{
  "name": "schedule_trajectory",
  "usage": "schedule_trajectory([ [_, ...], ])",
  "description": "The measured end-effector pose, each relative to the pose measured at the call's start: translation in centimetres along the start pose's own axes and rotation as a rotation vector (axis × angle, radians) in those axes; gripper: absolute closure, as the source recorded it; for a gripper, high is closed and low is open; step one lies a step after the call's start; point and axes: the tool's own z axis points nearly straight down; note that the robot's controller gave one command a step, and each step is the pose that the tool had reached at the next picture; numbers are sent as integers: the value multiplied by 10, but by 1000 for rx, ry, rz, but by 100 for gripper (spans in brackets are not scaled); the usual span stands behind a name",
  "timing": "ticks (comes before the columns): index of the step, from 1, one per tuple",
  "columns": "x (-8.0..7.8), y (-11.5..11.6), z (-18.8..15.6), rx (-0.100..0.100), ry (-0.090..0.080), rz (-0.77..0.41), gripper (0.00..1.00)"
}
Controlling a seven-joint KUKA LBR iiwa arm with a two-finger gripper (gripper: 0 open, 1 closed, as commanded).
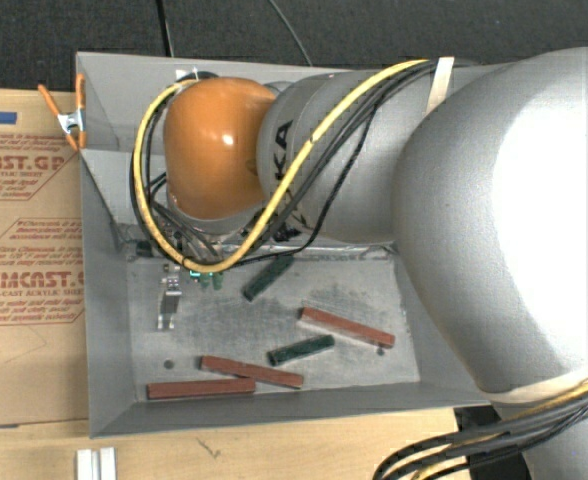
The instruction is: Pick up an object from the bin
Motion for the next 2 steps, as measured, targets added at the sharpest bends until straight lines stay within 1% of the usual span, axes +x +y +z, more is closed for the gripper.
schedule_trajectory([
  [1, -2, -1, -5, -1, -7, 1, 0],
  [2, 34, -28, 14, -3, -15, -141, 0],
])
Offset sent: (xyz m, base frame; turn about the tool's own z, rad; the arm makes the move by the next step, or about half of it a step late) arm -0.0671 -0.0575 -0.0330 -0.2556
